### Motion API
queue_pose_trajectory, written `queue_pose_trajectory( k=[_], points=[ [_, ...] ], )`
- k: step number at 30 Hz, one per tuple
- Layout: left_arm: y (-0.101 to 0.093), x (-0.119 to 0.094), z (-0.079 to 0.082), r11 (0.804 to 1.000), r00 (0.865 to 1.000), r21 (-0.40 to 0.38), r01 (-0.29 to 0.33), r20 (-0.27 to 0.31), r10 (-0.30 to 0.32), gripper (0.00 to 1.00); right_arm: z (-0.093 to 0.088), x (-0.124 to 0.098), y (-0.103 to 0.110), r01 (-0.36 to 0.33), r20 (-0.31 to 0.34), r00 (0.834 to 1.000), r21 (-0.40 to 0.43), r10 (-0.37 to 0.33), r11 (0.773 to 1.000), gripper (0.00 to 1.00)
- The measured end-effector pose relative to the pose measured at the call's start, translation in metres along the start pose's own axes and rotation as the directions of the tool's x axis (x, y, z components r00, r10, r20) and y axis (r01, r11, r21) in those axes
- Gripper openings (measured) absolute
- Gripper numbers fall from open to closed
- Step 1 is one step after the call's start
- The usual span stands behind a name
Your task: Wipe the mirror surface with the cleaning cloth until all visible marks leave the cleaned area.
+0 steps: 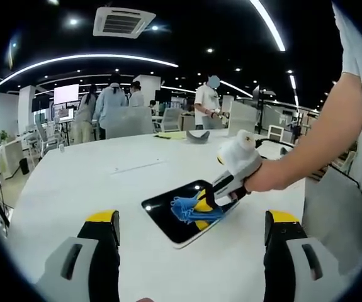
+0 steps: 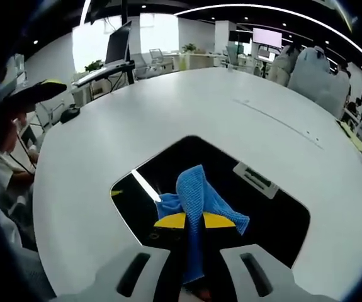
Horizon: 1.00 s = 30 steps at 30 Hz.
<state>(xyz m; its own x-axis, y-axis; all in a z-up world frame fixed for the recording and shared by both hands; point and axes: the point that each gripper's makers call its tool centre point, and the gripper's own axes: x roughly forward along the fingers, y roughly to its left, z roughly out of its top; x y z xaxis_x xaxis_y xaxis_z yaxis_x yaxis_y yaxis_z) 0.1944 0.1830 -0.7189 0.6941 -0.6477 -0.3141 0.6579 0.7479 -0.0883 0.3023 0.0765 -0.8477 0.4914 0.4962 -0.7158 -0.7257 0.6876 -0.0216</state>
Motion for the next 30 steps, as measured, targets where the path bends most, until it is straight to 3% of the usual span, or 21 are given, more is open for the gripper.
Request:
queue_pose_trajectory(
  k=[30],
  points=[
    [0.005,-0.003,-0.004,1.000,1.000,-0.013,-0.017,-0.011,0.017,0.96,0.020,0.019,-0.013,-0.011,-0.029,1.000,-0.045,0.010,0.999,0.03]
  ],
)
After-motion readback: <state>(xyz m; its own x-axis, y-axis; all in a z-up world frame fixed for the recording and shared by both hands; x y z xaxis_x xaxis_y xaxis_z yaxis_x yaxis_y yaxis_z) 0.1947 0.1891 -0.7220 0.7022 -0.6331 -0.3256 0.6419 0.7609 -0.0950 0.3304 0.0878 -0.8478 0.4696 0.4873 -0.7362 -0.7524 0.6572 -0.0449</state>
